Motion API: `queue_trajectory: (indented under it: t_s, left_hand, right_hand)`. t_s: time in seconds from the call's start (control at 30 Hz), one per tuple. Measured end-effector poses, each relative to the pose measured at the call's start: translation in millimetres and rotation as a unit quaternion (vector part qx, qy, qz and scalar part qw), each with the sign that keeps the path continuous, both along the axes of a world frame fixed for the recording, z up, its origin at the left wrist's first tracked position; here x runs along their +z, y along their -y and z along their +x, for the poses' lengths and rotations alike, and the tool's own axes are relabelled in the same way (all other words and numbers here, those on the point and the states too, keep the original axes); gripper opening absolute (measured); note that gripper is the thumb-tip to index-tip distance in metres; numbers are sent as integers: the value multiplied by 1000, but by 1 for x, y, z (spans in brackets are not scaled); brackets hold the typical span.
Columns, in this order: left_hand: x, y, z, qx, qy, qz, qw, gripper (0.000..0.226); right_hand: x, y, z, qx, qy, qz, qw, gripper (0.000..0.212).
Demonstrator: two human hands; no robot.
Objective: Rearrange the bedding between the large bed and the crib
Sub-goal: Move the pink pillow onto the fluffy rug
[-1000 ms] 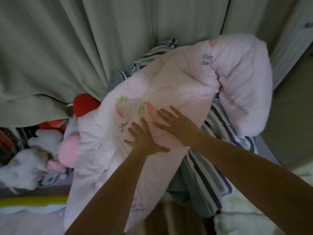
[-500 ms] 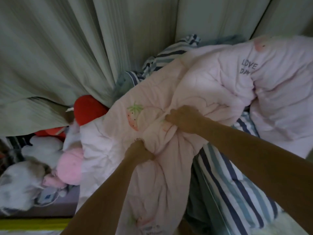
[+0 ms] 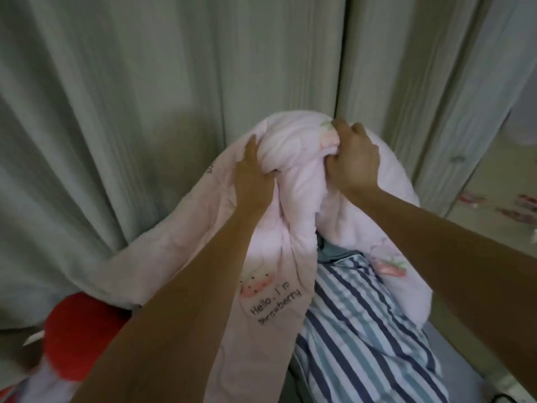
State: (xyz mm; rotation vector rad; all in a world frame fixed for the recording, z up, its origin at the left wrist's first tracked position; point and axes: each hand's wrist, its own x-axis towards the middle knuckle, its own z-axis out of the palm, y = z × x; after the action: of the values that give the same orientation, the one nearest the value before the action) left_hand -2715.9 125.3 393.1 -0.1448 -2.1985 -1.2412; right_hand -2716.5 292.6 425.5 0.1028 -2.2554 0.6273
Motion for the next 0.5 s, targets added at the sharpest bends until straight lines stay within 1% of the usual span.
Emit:
queue_trajectory:
  t_s: [0.03, 0.07, 0.1, 0.13, 0.17, 0.2, 0.23, 0.27, 0.3, 0.37, 0.4, 0.43, 0.5]
  left_hand:
    - [-12, -6, -8, -15, 47, -37, 998, 74]
    - [-31, -15, -15, -8, 102, -104, 989, 91]
    - [-56, -20, -17, 16, 155, -187, 970, 101]
    - [-87, -24, -12, 37, 189, -257, 947, 105]
    - [-114, -22, -2, 43, 190, -301, 933, 106]
    - [-147, -18, 7, 26, 183, -342, 921, 104]
    - [-171, -14, 18, -2, 186, -388, 903, 104]
    - [-203, -10, 20, -40, 199, -432, 878, 106]
    - [-233, -8, 20, -72, 213, -460, 859, 108]
    - [-263, -11, 11, -94, 223, -466, 851, 110]
    - [-274, -16, 6, -100, 237, -458, 851, 113]
    - [-279, -19, 1, -99, 245, -457, 849, 117]
    - [-281, -22, -9, -115, 270, -457, 840, 119]
  right_hand:
    - [-7, -10, -2, -48, 31, 74, 996, 47]
    - [-22, -25, -5, -92, 78, 166, 979, 50]
    - [-43, -37, -8, -103, 143, 239, 955, 54]
    - [-74, -48, -10, -96, 231, 279, 927, 62]
    - [-107, -56, -9, -82, 332, 286, 895, 71]
    - [-147, -64, -6, -66, 428, 256, 864, 75]
    - [-184, -69, -2, -55, 498, 217, 838, 73]
    - [-217, -72, 5, -45, 545, 192, 815, 69]
    - [-250, -73, 11, -41, 574, 180, 798, 65]
    - [-285, -74, 15, -37, 592, 179, 785, 63]
    - [-296, -75, 13, -37, 602, 171, 779, 62]
    - [-301, -77, 10, -36, 601, 169, 781, 60]
    - [-304, -81, 6, -32, 610, 159, 776, 56]
